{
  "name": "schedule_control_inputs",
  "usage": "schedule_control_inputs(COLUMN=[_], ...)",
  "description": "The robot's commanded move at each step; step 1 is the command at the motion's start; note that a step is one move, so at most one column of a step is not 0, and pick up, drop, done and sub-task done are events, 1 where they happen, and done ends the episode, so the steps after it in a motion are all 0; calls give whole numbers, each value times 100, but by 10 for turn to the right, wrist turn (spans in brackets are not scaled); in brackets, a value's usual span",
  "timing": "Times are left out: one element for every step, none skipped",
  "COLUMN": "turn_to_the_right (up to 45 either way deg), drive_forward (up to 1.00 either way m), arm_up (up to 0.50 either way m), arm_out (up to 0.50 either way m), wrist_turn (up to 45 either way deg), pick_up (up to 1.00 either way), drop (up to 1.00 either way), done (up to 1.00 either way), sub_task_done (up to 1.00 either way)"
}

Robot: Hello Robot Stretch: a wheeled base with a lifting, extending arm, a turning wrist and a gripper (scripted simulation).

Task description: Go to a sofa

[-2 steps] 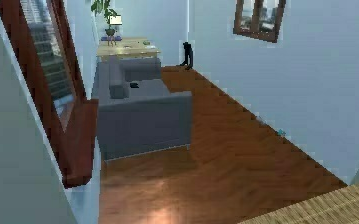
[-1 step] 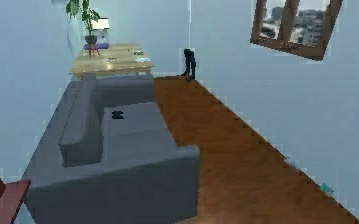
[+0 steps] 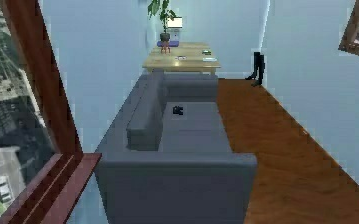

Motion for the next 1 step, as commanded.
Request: schedule_control_inputs(turn_to_the_right=[0], drive_forward=[0], arm_up=[0], arm_out=[0], wrist_turn=[0], pick_up=[0], drop=[0], done=[100], sub_task_done=[0])
